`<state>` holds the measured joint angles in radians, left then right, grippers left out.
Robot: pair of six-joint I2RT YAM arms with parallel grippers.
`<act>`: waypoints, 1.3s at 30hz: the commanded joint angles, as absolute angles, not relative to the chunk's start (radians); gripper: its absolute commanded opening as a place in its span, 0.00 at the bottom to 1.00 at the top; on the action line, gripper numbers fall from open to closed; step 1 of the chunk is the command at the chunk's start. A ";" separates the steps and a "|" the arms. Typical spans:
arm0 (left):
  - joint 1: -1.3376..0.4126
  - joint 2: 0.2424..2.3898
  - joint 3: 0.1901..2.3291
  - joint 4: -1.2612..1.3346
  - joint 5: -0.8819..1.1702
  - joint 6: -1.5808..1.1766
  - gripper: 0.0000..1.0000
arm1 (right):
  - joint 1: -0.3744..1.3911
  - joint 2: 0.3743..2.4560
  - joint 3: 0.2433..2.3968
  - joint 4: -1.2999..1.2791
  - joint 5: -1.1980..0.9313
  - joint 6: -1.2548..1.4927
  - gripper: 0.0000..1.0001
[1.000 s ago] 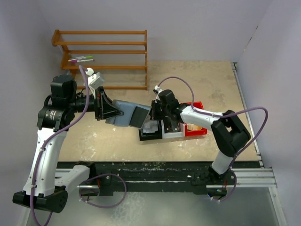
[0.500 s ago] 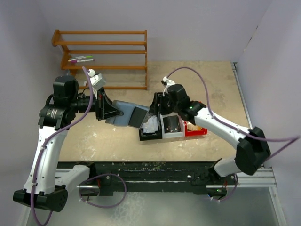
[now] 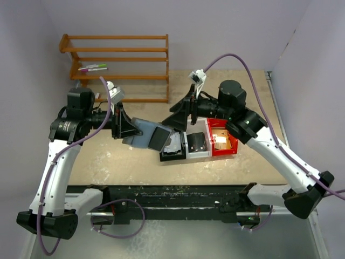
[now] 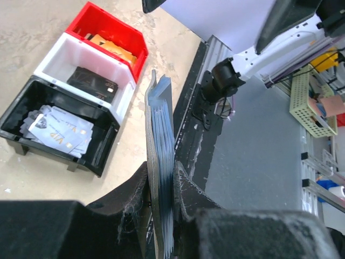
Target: Take the credit cards out of the card holder
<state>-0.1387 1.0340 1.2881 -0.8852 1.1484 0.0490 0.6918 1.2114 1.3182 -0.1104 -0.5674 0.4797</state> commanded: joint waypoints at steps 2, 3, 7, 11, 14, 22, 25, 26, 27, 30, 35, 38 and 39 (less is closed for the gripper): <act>-0.144 1.033 1.277 -0.889 1.312 0.119 0.04 | 0.746 1.296 1.400 -0.087 -0.840 0.367 0.90; -0.144 1.033 1.276 -0.895 1.331 0.127 0.04 | 0.755 1.316 1.409 -0.093 -0.852 0.356 0.90; -0.145 1.029 1.263 -0.898 1.372 0.143 0.03 | 0.807 1.368 1.439 -0.109 -0.885 0.323 0.88; -0.147 1.040 1.264 -0.926 1.391 0.179 0.01 | 0.869 1.425 1.473 -0.133 -0.906 0.305 0.81; -0.150 1.048 1.272 -0.968 1.398 0.218 0.00 | 0.882 1.452 1.488 -0.132 -0.926 0.297 0.63; -0.150 1.044 1.276 -0.986 1.380 0.250 0.26 | 0.880 1.403 1.429 -0.033 -0.917 0.385 0.00; -0.150 1.049 1.283 -0.962 1.345 0.235 0.65 | 0.860 1.367 1.386 -0.035 -0.870 0.385 0.00; -0.150 1.048 1.283 -0.945 1.334 0.220 0.71 | 0.847 1.351 1.365 -0.029 -0.850 0.391 0.00; -0.150 1.045 1.280 -0.927 1.325 0.207 0.74 | 0.832 1.332 1.339 -0.009 -0.832 0.409 0.00; -0.150 1.028 1.254 -0.852 1.325 0.132 0.81 | 0.781 1.241 1.228 0.119 -0.719 0.518 0.00; -0.150 0.941 1.106 -0.480 1.333 -0.237 0.80 | 0.781 1.097 1.002 0.565 -0.450 0.821 0.00; -0.150 0.876 1.010 -0.194 1.282 -0.543 0.77 | 0.825 1.090 0.873 0.833 -0.342 0.947 0.00; -0.150 0.869 1.000 -0.152 1.254 -0.582 0.77 | 0.838 1.102 0.853 0.886 -0.331 0.976 0.00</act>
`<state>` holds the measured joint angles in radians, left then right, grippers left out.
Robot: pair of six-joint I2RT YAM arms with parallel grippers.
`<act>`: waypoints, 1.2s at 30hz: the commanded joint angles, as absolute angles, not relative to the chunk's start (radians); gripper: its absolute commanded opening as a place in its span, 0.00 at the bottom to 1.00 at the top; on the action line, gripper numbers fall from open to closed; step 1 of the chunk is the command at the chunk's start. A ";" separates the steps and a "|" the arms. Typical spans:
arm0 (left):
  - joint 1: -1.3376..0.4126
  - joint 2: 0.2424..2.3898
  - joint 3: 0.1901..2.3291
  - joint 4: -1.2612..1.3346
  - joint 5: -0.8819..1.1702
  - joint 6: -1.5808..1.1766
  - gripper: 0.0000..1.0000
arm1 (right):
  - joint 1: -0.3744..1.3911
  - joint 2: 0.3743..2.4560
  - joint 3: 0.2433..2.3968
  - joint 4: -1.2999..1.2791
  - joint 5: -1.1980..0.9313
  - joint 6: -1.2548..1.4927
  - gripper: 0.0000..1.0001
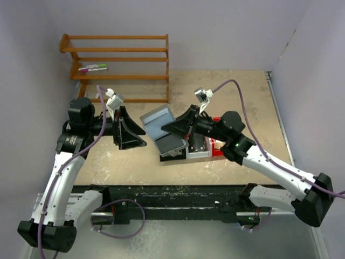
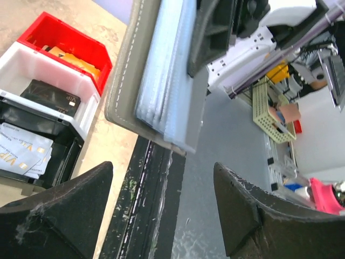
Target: Take the credit cards out of the card holder
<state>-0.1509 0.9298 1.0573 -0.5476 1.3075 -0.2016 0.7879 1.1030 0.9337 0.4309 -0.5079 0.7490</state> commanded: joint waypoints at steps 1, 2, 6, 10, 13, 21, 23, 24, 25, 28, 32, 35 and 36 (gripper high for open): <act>-0.150 0.864 1.001 -0.145 1.215 -0.590 0.77 | 0.847 1.120 0.845 0.925 -0.330 0.997 0.00; -0.150 0.866 1.005 -0.164 1.180 -0.586 0.77 | 0.857 1.136 0.842 0.961 -0.326 1.014 0.00; -0.150 0.854 0.988 -0.151 1.131 -0.644 0.78 | 0.893 1.178 0.848 1.030 -0.288 1.034 0.00; -0.150 0.824 0.956 -0.005 1.157 -0.768 0.74 | 0.927 1.196 0.847 1.056 -0.227 1.023 0.00; -0.150 0.820 0.961 -0.007 1.145 -0.774 0.52 | 0.945 1.221 0.856 1.059 -0.225 1.021 0.00; -0.150 0.845 1.003 -0.101 1.252 -0.668 0.12 | 0.810 1.263 1.068 0.556 -0.713 0.809 0.70; -0.150 0.855 1.023 -0.158 1.273 -0.591 0.12 | 0.751 1.308 1.173 0.374 -0.884 0.722 0.73; -0.150 0.859 1.035 -0.208 1.277 -0.558 0.11 | 0.738 1.329 1.227 0.290 -0.936 0.672 0.74; -0.150 0.864 1.042 -0.230 1.289 -0.532 0.11 | 0.735 1.345 1.282 0.186 -0.958 0.608 0.75; -0.150 0.875 1.052 -0.253 1.322 -0.507 0.12 | 0.732 1.395 1.422 -0.039 -0.989 0.445 0.70; -0.150 0.891 1.101 -0.383 1.341 -0.377 0.12 | 0.730 1.460 1.543 -0.226 -1.016 0.327 0.52; -0.150 0.923 1.156 -0.532 1.346 -0.242 0.12 | 0.729 1.484 1.572 -0.259 -1.032 0.309 0.52; -0.150 0.935 1.170 -0.571 1.351 -0.207 0.12 | 0.729 1.489 1.576 -0.263 -1.034 0.309 0.50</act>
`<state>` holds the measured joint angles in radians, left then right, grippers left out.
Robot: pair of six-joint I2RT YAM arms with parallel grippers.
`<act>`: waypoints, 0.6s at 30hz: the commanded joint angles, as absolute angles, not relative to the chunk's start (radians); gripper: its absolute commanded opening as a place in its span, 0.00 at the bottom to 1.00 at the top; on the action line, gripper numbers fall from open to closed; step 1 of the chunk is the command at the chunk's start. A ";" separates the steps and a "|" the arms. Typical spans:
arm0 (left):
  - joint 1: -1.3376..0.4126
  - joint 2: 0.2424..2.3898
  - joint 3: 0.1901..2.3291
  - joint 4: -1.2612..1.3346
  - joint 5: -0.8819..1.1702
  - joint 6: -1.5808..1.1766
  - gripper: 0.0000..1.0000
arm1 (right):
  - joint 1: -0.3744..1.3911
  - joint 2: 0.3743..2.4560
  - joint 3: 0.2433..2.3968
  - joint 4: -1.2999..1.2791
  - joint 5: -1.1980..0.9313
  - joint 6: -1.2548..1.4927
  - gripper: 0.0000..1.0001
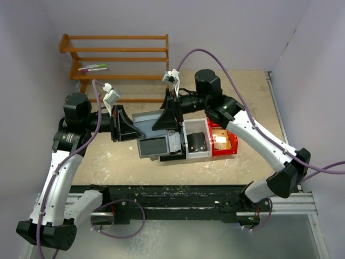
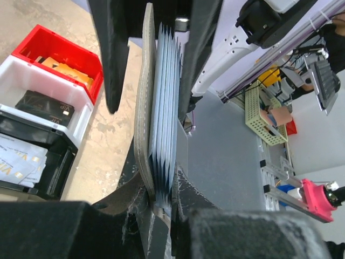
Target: Take the credit cards out of the card holder
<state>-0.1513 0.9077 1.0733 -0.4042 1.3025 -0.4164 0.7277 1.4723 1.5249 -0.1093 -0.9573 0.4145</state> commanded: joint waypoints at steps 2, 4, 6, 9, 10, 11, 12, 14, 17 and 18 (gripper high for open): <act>-0.150 0.952 1.189 -0.624 1.353 -0.155 0.12 | 0.730 1.497 1.580 -0.261 -1.034 0.306 0.46; -0.150 0.961 1.193 -0.646 1.345 -0.126 0.12 | 0.730 1.501 1.580 -0.251 -1.033 0.306 0.34; -0.150 0.964 1.192 -0.643 1.334 -0.120 0.13 | 0.729 1.500 1.573 -0.236 -1.018 0.322 0.11; -0.150 0.966 1.187 -0.613 1.285 -0.152 0.59 | 0.727 1.465 1.532 -0.124 -0.935 0.407 0.00; -0.150 0.959 1.174 -0.568 1.260 -0.200 0.79 | 0.727 1.441 1.507 -0.069 -0.860 0.444 0.00; -0.150 0.944 1.149 -0.503 1.233 -0.268 0.90 | 0.727 1.408 1.462 0.015 -0.801 0.499 0.00; -0.150 0.924 1.109 -0.410 1.210 -0.345 0.96 | 0.727 1.358 1.407 0.124 -0.746 0.562 0.00; -0.150 0.865 1.009 -0.195 1.176 -0.521 0.99 | 0.727 1.286 1.295 0.303 -0.620 0.653 0.00; -0.150 0.823 0.892 0.019 1.148 -0.715 1.00 | 0.729 1.199 1.142 0.548 -0.450 0.772 0.00; -0.150 0.826 0.878 0.042 1.144 -0.754 0.99 | 0.730 1.177 1.100 0.606 -0.418 0.789 0.00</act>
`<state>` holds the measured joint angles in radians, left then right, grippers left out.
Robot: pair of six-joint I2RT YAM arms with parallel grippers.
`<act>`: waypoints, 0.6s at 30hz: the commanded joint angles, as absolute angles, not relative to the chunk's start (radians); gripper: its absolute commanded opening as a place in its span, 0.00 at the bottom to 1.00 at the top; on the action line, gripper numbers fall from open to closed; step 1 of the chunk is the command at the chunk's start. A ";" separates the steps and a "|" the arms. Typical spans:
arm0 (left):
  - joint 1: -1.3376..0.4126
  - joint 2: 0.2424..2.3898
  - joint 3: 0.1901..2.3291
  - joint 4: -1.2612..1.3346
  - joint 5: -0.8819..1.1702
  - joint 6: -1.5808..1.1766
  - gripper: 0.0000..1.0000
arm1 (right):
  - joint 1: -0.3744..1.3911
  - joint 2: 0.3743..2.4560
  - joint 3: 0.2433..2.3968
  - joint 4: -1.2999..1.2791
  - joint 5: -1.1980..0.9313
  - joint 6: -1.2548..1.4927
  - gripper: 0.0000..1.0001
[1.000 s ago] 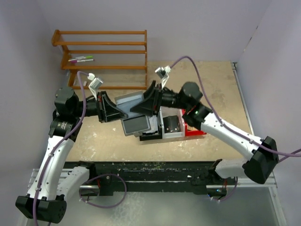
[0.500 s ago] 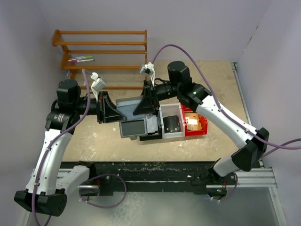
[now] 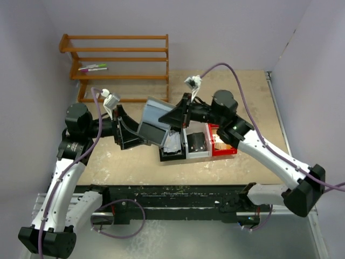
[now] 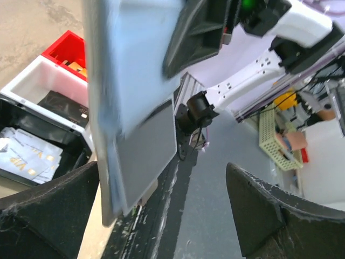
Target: Take the credit cards out of the card holder
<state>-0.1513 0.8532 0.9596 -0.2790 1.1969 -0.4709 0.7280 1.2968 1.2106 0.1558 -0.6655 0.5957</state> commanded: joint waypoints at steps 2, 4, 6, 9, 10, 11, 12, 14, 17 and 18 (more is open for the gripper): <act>-0.150 0.843 0.859 0.053 1.139 -0.797 0.96 | 0.736 1.141 1.029 0.667 -0.366 0.830 0.00; -0.150 0.848 0.830 0.092 1.132 -0.852 0.91 | 0.749 1.123 0.978 0.723 -0.336 0.857 0.00; -0.150 0.848 0.797 0.177 1.125 -0.941 0.86 | 0.768 1.120 0.954 0.756 -0.316 0.866 0.00; -0.150 0.853 0.743 0.431 1.126 -1.166 0.83 | 0.801 1.110 0.928 0.778 -0.268 0.861 0.00; -0.150 0.855 0.730 0.513 1.129 -1.232 0.83 | 0.810 1.107 0.918 0.790 -0.252 0.861 0.00; -0.150 0.857 0.722 0.565 1.130 -1.274 0.83 | 0.817 1.106 0.907 0.802 -0.239 0.866 0.00; -0.150 0.860 0.724 0.584 1.134 -1.297 0.83 | 0.824 1.106 0.896 0.821 -0.230 0.873 0.00; -0.150 0.864 0.729 0.598 1.140 -1.316 0.81 | 0.841 1.110 0.873 0.874 -0.212 0.891 0.00; -0.150 0.865 0.716 0.619 1.137 -1.331 0.69 | 0.876 1.112 0.843 0.923 -0.160 0.896 0.00; -0.150 0.863 0.710 0.619 1.137 -1.331 0.63 | 0.883 1.111 0.832 0.939 -0.140 0.896 0.00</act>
<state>-0.1509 0.8696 0.7216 0.4755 1.1397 -1.2373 0.8520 1.1320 0.8478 0.7483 -0.2455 0.8707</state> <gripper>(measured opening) 0.710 0.162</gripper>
